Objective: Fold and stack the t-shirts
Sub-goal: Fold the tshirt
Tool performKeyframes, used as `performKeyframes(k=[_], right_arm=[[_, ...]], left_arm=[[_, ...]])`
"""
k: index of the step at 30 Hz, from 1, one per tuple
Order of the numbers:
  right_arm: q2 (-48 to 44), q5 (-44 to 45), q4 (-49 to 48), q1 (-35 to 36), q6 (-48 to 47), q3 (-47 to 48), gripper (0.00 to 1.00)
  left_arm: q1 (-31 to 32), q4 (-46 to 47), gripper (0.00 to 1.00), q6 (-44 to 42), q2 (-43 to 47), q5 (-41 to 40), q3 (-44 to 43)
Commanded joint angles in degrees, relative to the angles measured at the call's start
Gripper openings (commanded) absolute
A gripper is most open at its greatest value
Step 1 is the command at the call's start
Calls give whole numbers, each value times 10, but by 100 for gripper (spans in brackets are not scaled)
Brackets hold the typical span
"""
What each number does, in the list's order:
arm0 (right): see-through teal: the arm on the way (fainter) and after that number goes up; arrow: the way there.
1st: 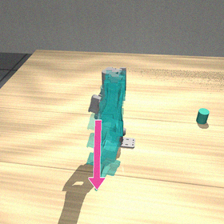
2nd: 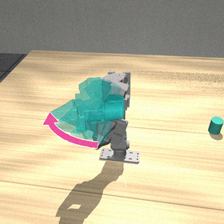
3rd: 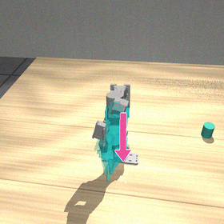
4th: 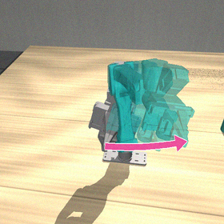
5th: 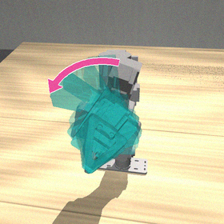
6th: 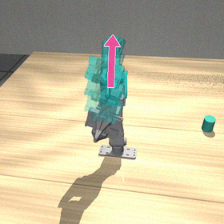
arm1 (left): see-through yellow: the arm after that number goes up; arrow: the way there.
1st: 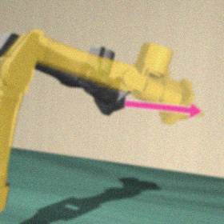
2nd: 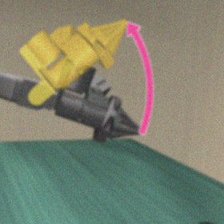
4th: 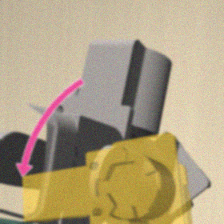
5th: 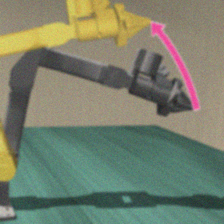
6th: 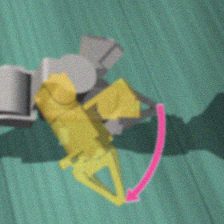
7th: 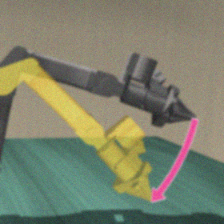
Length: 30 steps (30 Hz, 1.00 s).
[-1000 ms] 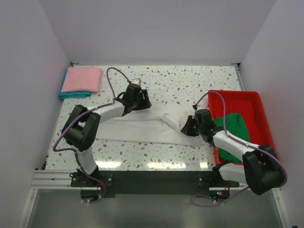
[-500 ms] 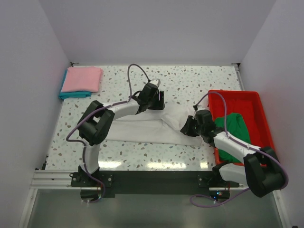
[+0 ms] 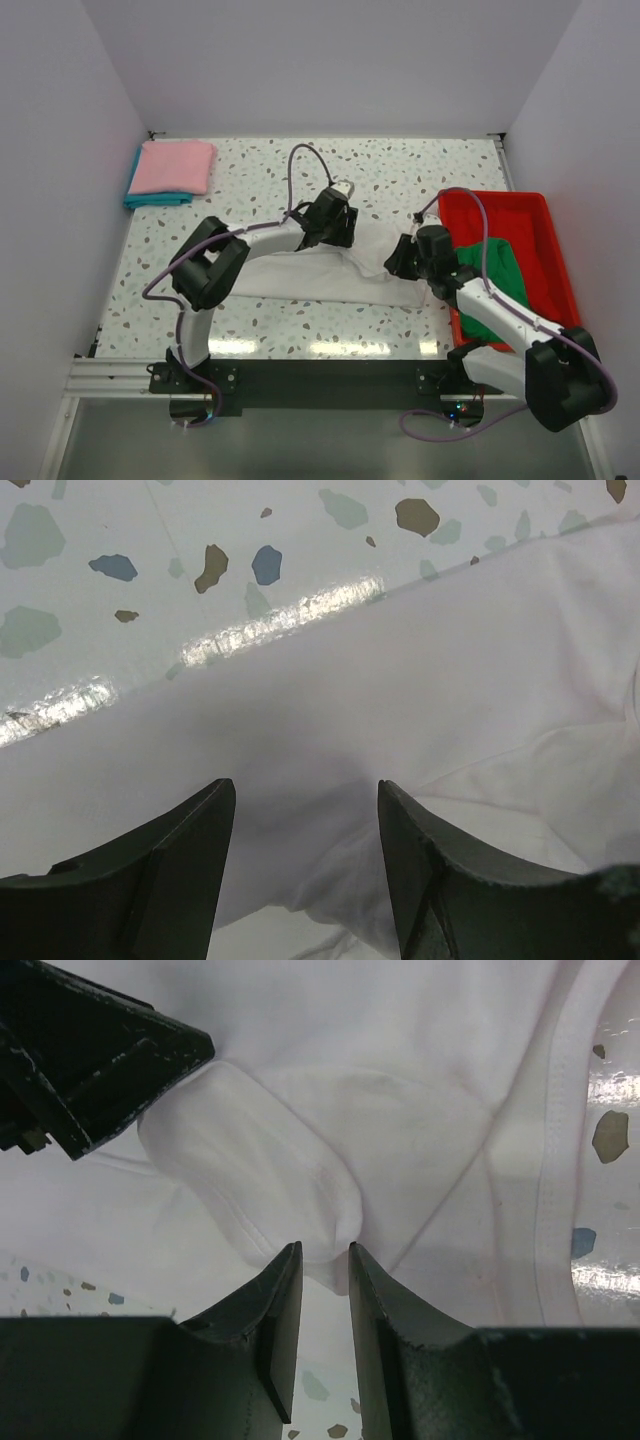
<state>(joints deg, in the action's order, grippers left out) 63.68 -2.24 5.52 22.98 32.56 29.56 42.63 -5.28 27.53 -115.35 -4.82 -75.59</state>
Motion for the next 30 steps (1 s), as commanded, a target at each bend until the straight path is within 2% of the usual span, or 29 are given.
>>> performKeyframes(k=[1,16,30], right_arm=[[-4,32,8,2,0,28,29],[108,32,-16,2,-9,81,29],[140,23,-17,3,-7,124,29]], left_arm=[[4,4,64,-20,47,-17,22],[15,29,63,-68,115,0,111],[18,6,63,-68,157,-57,167]])
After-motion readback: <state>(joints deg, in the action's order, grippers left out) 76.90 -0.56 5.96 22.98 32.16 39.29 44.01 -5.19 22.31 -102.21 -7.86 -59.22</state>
